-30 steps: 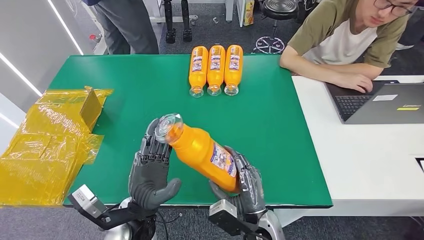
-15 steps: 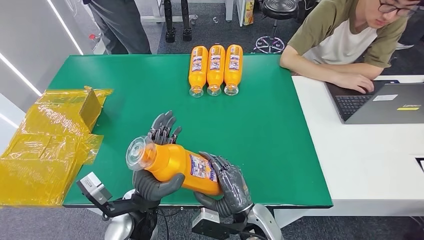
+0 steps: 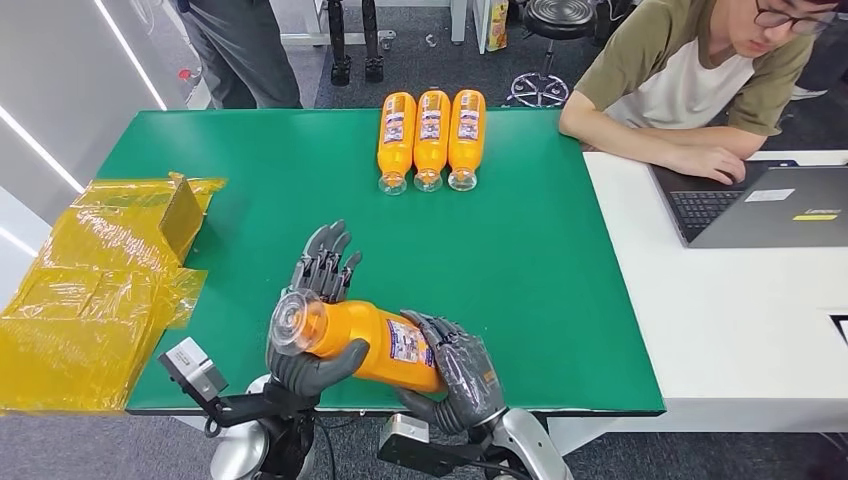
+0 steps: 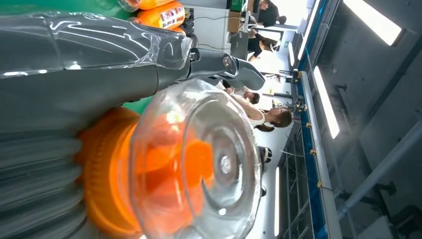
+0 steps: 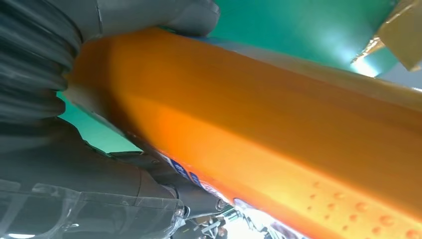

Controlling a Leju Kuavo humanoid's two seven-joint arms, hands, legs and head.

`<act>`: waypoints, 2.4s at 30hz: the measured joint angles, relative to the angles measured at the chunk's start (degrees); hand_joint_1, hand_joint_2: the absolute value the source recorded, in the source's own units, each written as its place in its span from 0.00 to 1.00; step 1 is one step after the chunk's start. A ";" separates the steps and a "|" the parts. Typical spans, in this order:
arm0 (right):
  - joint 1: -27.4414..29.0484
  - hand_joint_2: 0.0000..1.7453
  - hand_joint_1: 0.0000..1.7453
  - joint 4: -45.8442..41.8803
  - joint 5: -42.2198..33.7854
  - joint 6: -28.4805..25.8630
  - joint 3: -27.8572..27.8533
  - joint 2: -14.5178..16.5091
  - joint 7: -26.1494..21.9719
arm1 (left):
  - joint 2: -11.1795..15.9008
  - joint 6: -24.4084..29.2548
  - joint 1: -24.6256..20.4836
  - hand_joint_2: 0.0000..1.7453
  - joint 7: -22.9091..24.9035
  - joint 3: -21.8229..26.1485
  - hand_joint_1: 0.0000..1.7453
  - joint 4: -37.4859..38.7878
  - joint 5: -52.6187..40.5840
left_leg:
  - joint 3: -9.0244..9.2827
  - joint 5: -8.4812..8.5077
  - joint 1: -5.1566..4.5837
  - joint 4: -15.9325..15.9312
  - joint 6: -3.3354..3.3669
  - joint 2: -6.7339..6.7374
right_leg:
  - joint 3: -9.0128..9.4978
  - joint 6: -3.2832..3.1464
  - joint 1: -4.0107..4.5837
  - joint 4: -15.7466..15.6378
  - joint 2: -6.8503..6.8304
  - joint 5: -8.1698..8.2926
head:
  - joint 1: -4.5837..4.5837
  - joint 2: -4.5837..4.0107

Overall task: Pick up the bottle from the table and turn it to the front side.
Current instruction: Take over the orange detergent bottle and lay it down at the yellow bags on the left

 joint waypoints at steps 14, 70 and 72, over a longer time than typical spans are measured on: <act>-1.64 1.00 1.00 0.51 1.03 0.63 -0.55 0.00 1.04 | -0.04 -0.58 -0.80 1.00 0.05 0.45 1.00 0.03 -0.31 | 0.00 0.00 0.00 0.00 0.00 0.01 | 0.00 0.00 0.00 0.00 0.00 0.00 | 0.00 0.00; 3.96 1.00 0.00 -12.16 -35.60 -18.73 -3.96 1.79 -19.03 | 39.87 19.51 -23.09 1.00 -0.19 2.90 1.00 24.36 -74.18 | -0.01 0.19 0.07 -0.04 -0.35 0.26 | -0.24 -0.39 0.06 0.19 0.28 0.12 | 0.02 0.00; 3.84 1.00 0.00 -12.45 -36.13 -19.08 -4.00 1.79 -19.12 | 40.00 18.69 -24.33 1.00 -0.18 1.80 1.00 26.82 -74.06 | -0.03 0.18 0.07 -0.04 -0.35 0.26 | -0.25 -0.39 0.06 0.19 0.27 0.12 | 0.02 0.00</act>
